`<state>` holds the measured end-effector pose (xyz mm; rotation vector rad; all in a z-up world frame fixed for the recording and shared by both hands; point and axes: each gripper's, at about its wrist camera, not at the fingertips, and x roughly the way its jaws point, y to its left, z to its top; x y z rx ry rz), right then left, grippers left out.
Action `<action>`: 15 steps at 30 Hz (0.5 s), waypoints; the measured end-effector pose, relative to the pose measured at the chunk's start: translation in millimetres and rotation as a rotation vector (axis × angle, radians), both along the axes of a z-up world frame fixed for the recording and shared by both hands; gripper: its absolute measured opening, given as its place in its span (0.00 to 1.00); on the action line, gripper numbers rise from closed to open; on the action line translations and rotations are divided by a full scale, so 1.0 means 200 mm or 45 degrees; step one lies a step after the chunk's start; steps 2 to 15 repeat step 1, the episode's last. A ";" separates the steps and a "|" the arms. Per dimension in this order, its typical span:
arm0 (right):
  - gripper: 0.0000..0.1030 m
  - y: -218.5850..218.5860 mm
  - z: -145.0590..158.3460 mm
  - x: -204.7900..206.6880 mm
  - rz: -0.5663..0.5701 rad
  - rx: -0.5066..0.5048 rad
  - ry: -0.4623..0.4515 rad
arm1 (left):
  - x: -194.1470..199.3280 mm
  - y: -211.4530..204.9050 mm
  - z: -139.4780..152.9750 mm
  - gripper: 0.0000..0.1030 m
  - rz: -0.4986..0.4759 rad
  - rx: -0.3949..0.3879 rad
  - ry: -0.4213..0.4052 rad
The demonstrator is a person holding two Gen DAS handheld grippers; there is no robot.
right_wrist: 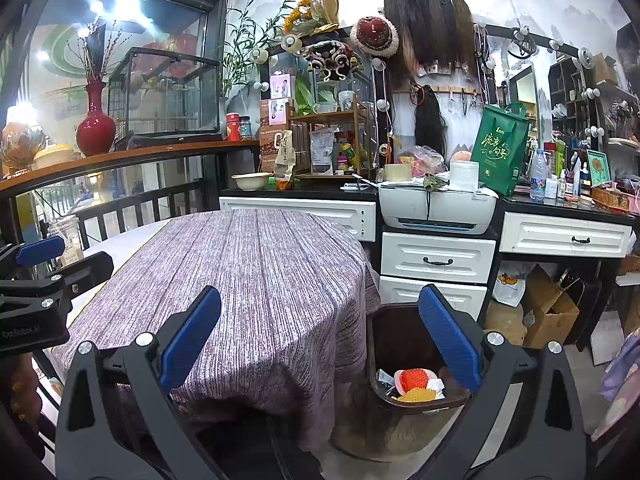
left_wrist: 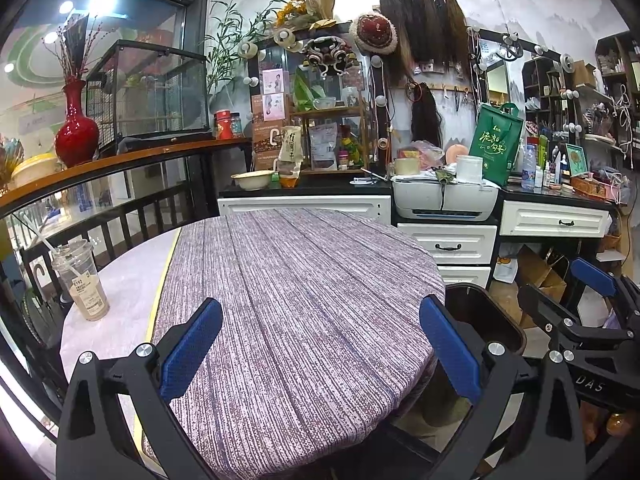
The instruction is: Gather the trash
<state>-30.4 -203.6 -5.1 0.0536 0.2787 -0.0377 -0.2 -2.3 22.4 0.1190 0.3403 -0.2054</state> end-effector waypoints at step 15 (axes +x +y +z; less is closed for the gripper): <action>0.95 0.00 -0.01 0.00 0.000 0.000 0.000 | 0.00 0.00 0.00 0.95 0.000 0.000 0.000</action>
